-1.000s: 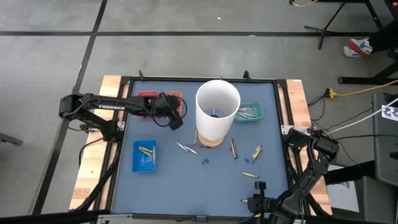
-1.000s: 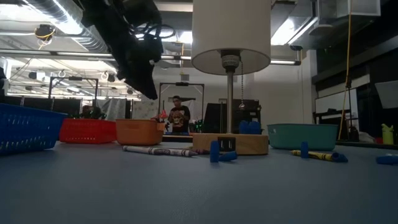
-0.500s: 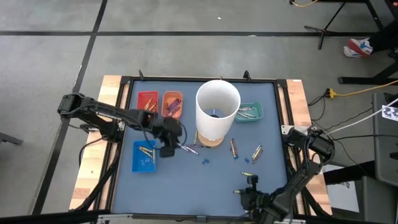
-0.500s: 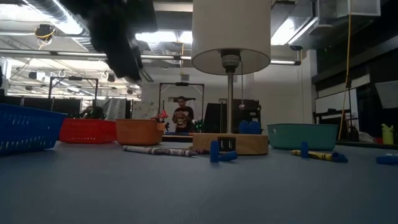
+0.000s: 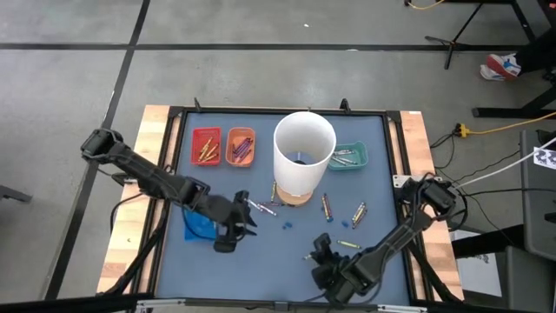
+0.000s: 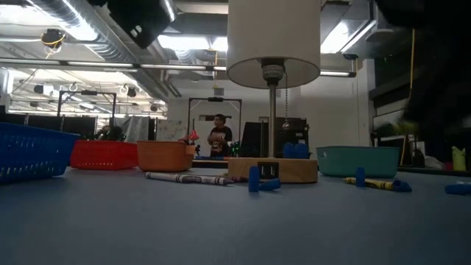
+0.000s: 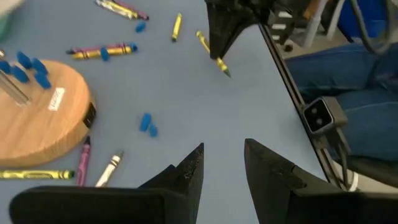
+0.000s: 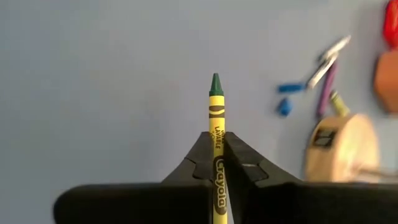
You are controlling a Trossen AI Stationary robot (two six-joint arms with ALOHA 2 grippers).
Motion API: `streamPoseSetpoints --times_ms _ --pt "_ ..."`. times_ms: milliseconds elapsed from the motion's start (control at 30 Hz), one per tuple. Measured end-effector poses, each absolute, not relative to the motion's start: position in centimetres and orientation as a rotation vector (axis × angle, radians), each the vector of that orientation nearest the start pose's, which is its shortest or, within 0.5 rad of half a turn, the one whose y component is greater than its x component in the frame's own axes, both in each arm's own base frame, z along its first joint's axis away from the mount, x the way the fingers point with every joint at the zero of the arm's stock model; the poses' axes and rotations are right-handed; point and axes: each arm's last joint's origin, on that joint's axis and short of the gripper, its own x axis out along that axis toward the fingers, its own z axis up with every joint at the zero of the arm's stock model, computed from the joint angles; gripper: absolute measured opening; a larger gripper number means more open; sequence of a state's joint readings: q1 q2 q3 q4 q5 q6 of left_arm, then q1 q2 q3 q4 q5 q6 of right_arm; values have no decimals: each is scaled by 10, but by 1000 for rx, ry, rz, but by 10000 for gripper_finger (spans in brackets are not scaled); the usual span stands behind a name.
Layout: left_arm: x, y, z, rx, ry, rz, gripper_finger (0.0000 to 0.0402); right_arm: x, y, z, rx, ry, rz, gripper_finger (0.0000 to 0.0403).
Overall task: Sort crayons
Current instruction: Put the green crayon into the red bin
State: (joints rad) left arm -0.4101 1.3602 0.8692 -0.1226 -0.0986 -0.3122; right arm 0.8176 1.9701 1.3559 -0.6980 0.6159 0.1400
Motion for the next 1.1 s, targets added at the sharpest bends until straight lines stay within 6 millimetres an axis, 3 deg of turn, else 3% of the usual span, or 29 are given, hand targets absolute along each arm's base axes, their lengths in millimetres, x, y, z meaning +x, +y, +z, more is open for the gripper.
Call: streamPoseSetpoints --times_ms 267,567,867,1100 --pt "262 -122 246 -105 582 -132 100 298 254 189 -965 984 198 13" --pt "266 -119 249 -187 546 -93 100 336 229 221 -1172 889 18 14" --pt "269 -112 249 -425 540 22 100 371 210 240 -1061 750 -90 14" --pt "271 -106 249 -623 537 91 100 383 203 243 -970 702 -30 14"
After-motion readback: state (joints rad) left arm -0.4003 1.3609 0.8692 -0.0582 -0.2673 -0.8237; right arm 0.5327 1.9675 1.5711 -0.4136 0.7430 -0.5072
